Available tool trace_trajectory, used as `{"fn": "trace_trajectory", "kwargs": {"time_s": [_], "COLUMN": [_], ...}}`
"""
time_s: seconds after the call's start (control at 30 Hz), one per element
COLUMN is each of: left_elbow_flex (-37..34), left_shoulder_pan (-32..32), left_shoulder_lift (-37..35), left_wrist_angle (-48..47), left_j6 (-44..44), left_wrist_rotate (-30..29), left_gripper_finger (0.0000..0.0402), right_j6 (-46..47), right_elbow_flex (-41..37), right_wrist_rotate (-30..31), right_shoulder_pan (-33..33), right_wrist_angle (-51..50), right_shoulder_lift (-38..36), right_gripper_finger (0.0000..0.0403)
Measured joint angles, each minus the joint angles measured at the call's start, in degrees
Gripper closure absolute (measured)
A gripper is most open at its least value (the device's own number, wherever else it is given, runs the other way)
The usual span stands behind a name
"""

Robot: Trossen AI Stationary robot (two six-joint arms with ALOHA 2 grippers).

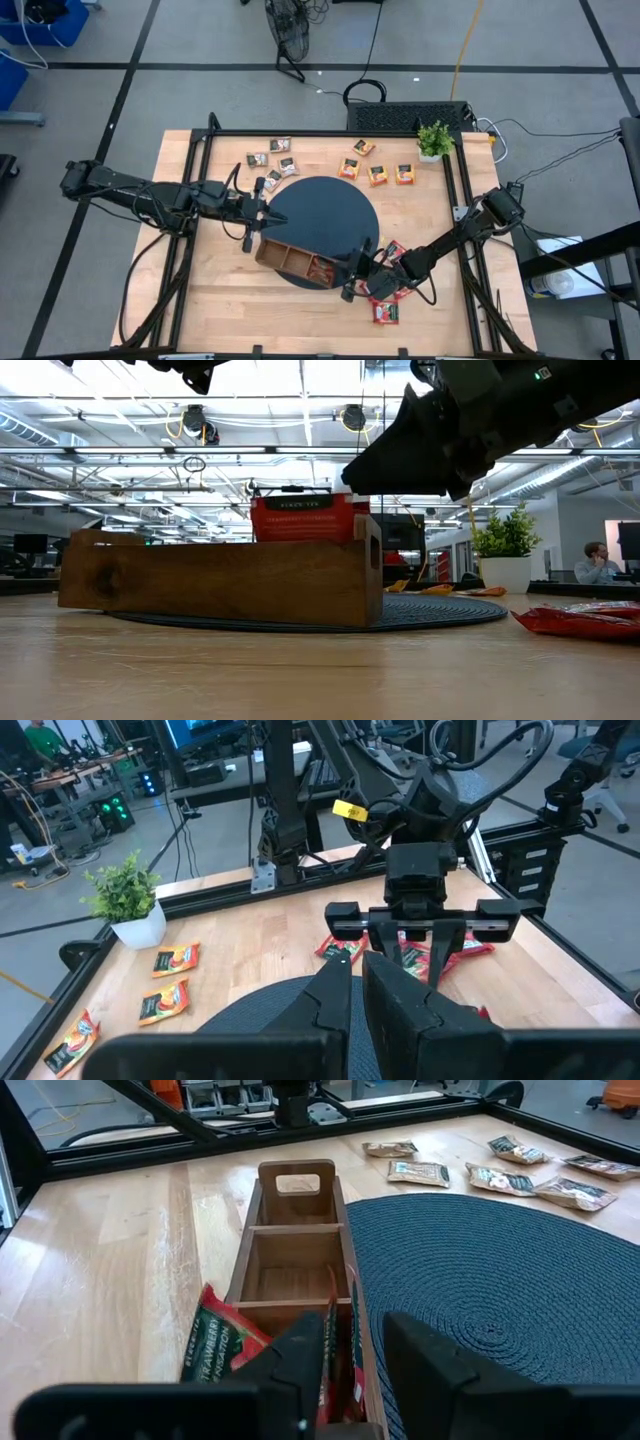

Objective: Pick & Place Tea
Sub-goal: Put the red tea bag into the right section of the wooden organizer

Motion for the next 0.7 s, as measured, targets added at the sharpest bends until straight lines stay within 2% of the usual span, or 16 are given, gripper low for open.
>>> {"fn": "trace_trajectory", "kwargs": {"time_s": [0.3,0.37,0.47,0.53,0.6,0.7], "left_elbow_flex": [0.0,0.0,0.0,0.0,0.0,0.0], "left_shoulder_pan": [0.0,0.0,0.0,0.0,0.0,0.0], "left_shoulder_lift": [0.0,0.0,0.0,0.0,0.0,0.0], "left_wrist_angle": [0.0,0.0,0.0,0.0,0.0,0.0], "left_j6": [0.0,0.0,0.0,0.0,0.0,0.0], "left_wrist_rotate": [0.0,0.0,0.0,0.0,0.0,0.0], "left_gripper_finger": [0.0364,0.0364,0.0364,0.0364,0.0364,0.0364], "right_j6": [-3.2,-5.0,-8.5,-10.6,-12.3,-12.5], "right_elbow_flex": [0.0,0.0,0.0,0.3,2.6,10.7], "right_wrist_rotate": [-0.4,-3.9,-13.7,-16.7,-15.2,-11.3], "right_shoulder_pan": [0.0,0.4,1.2,2.3,3.8,5.5], "right_wrist_angle": [6.6,10.1,16.0,17.3,12.7,-1.1], "right_shoulder_lift": [0.0,0.0,0.0,0.0,0.0,1.6], "right_gripper_finger": [0.0278,0.0278,0.0282,0.0287,0.0298,0.0334]}}
